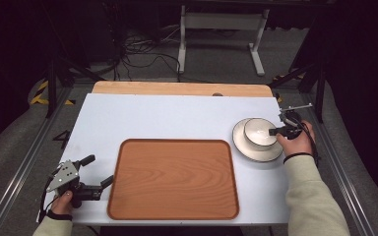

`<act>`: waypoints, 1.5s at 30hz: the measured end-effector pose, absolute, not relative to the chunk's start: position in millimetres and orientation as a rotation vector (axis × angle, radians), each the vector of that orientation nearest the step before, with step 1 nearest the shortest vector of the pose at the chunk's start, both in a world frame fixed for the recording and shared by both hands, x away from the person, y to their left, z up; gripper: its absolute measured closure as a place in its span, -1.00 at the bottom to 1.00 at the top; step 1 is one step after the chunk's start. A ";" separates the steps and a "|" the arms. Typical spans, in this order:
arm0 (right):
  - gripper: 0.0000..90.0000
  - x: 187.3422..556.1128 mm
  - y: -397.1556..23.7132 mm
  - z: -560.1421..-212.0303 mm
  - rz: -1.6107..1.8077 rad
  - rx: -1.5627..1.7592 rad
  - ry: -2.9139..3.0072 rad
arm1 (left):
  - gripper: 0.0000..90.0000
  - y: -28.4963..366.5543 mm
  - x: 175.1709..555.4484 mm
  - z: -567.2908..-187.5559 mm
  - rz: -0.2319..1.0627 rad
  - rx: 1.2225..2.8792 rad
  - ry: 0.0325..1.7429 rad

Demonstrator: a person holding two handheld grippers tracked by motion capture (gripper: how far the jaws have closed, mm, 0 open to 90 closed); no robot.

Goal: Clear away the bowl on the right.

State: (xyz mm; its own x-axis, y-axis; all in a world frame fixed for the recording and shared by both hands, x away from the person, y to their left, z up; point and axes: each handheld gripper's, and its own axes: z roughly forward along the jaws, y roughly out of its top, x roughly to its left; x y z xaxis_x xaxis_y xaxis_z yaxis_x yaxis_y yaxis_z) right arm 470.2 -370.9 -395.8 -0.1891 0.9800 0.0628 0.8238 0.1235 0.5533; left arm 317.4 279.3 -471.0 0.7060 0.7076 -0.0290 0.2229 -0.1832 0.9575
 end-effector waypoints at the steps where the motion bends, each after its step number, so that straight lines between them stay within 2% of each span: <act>1: 0.84 469.9 -371.1 -395.5 0.695 1.770 2.089 | -0.99 279.4 317.5 -470.9 0.517 1.742 0.745; 16: 0.80 459.1 -361.8 -380.7 0.784 1.848 1.999 | -0.99 279.1 317.7 -471.1 0.518 1.738 0.748; 45: 0.78 437.3 -335.3 -324.3 0.889 1.865 2.002 | -0.99 278.4 317.6 -471.1 0.519 1.741 0.751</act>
